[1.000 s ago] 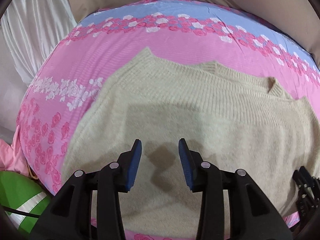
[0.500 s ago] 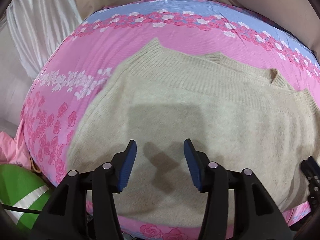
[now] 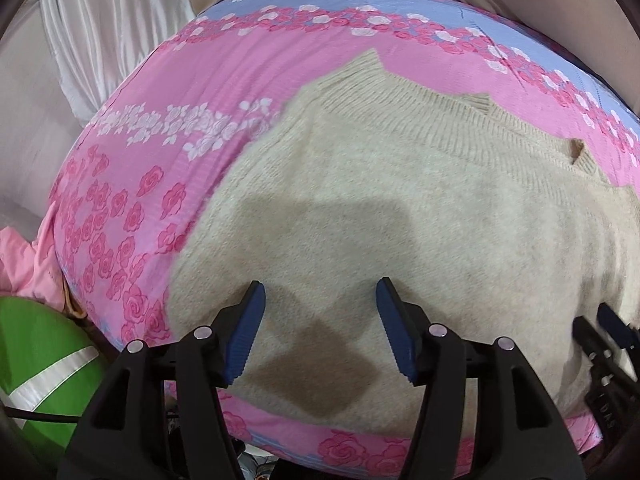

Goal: Fold small clothes

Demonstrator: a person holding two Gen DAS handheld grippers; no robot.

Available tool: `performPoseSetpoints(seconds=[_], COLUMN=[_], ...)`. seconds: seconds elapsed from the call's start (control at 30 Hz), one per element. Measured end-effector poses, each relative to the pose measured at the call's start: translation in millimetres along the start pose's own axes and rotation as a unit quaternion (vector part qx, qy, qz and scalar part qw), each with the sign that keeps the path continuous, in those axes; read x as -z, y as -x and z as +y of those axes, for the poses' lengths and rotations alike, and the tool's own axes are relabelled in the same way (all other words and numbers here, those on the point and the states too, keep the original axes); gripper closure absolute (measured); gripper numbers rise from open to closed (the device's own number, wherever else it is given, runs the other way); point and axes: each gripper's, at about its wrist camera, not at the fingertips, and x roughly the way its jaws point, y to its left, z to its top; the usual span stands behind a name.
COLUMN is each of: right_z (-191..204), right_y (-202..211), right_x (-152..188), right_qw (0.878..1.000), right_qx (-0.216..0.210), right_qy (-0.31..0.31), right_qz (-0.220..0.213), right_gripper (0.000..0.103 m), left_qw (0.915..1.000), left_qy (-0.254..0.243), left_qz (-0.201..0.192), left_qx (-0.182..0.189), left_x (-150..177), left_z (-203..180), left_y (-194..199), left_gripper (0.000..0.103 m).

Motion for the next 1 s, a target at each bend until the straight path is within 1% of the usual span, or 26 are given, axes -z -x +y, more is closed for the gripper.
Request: performPoseSetpoints(seconds=[0.03,0.1,0.17,0.23,0.27,0.33,0.37,0.4,0.43,0.47,0.5,0.53,0.6,0.63,0.67,0.7,0.73,0.8,0.83,0.87,0.9,0.97,1.0], right_z=[3.5,13.0,22.1,27.0,27.4,28.0,27.5,27.2,26.0,24.9,23.2,20.6,12.6,11.5,8.0,4.1,0.1,-8.1,-12.0,-14.9,-20.1,-28.2,-32.8], right_y=[7.7,15.3,7.6,-13.1,-15.3,-9.1,-3.4,5.0,11.5,15.9,20.6,23.4,26.7,27.6,27.6,27.8,28.1,28.9,30.1,31.6,33.8,36.6,38.2], right_x=[-3.2,-7.3,-7.2,-1.4,-0.2,-4.3,-6.1,-8.5,-9.7,-10.7,-11.3,-11.6,-8.8,-7.0,-5.2,-2.7,-0.3,3.9,5.1,6.2,7.0,8.4,9.2], right_qw=[1.000,0.999,0.999,0.999,0.999,0.999,0.999,0.999,0.999,0.999,0.999,0.999,0.999,0.999,0.999,0.999,0.999,0.999,0.999,0.998,0.998,0.997,0.997], right_qx=[-0.012,-0.020,-0.013,0.001,0.002,-0.003,-0.008,-0.012,-0.015,-0.017,-0.018,-0.022,-0.027,-0.026,-0.026,-0.023,-0.022,-0.019,-0.017,-0.014,-0.011,-0.006,-0.005], right_qy=[-0.001,0.010,0.033,0.050,0.050,0.040,0.035,0.031,0.028,0.025,0.019,0.012,-0.003,-0.009,-0.013,-0.019,-0.025,-0.039,-0.045,-0.051,-0.057,-0.067,-0.073], right_qz=[-0.012,-0.025,-0.013,0.018,0.012,0.011,0.005,-0.007,-0.016,-0.021,-0.025,-0.027,-0.027,-0.026,-0.023,-0.020,-0.018,-0.016,-0.017,-0.018,-0.021,-0.024,-0.026], right_gripper=[0.057,0.056,0.056,0.056,0.056,0.056,0.056,0.056,0.056,0.056,0.056,0.056,0.055,0.055,0.055,0.055,0.054,0.053,0.052,0.052,0.052,0.051,0.051], left_qw=[1.0000,1.0000,0.9998,0.9996,0.9994,0.9978,0.9955,0.9928,0.9878,0.9803,0.9739,0.9661,0.9526,0.9449,0.9422,0.9418,0.9436,0.9481,0.9504,0.9507,0.9493,0.9501,0.9522], left_qy=[0.002,0.009,0.018,0.027,0.034,0.064,0.091,0.116,0.153,0.195,0.224,0.253,0.289,0.308,0.315,0.317,0.312,0.297,0.283,0.265,0.258,0.252,0.241], left_qz=[-0.001,0.000,0.003,0.004,0.004,0.003,0.002,0.002,0.004,0.004,0.006,0.018,0.047,0.053,0.049,0.038,0.033,0.030,0.027,0.032,0.036,0.027,0.017], left_qx=[-0.001,-0.001,-0.001,0.003,0.005,0.016,0.025,0.031,0.031,0.032,0.036,0.046,0.082,0.099,0.103,0.104,0.105,0.110,0.126,0.158,0.176,0.182,0.187], left_x=[0.6,1.6,1.8,2.2,2.8,4.6,6.4,8.5,11.5,15.9,19.3,22.9,27.2,29.1,29.5,27.9,25.3,18.5,13.7,6.9,1.5,-8.4,-14.5], left_z=[2.1,6.7,11.3,17.3,21.1,36.7,49.3,59.8,74.9,91.0,101.3,112.9,123.8,127.7,128.0,126.7,123.7,117.5,112.8,106.5,105.3,99.6,93.2], left_y=[0.2,-0.8,-2.1,-2.5,-2.0,-0.1,0.9,1.1,0.1,-1.8,-5.1,-13.1,-29.7,-36.9,-37.9,-37.7,-38.2,-39.2,-38.2,-38.3,-37.9,-26.7,-17.0], left_gripper=[0.047,0.047,0.047,0.047,0.047,0.047,0.045,0.036,0.030,0.026,0.023,0.021,0.020,0.019,0.016,0.015,0.016,0.023,0.045,0.075,0.091,0.091,0.092])
